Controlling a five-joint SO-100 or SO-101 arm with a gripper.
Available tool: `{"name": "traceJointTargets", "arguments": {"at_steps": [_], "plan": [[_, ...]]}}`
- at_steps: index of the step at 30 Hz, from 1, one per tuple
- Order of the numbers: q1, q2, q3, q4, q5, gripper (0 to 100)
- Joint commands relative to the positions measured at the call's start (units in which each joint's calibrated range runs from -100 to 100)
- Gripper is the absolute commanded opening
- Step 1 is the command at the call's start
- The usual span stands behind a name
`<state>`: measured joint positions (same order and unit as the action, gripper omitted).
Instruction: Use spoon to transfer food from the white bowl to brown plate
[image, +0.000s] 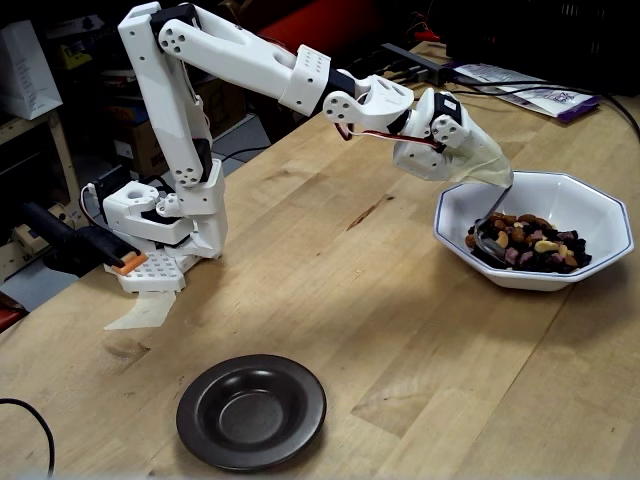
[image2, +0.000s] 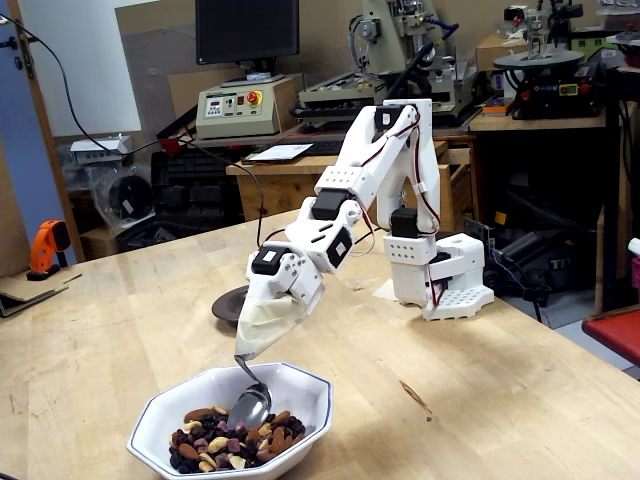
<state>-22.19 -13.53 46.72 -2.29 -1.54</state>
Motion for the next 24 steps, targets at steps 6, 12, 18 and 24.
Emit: {"name": "traceJointTargets", "arguments": {"at_steps": [6,12,18,24], "plan": [[-0.18,4.84,-1.58,-3.25,-0.1,4],[0.19,5.27,-1.58,-5.06,-0.1,4],[0.34,5.18,-1.5,-8.54,0.1,4],[0.34,5.1,-0.96,-13.05,0.05,4]]}}
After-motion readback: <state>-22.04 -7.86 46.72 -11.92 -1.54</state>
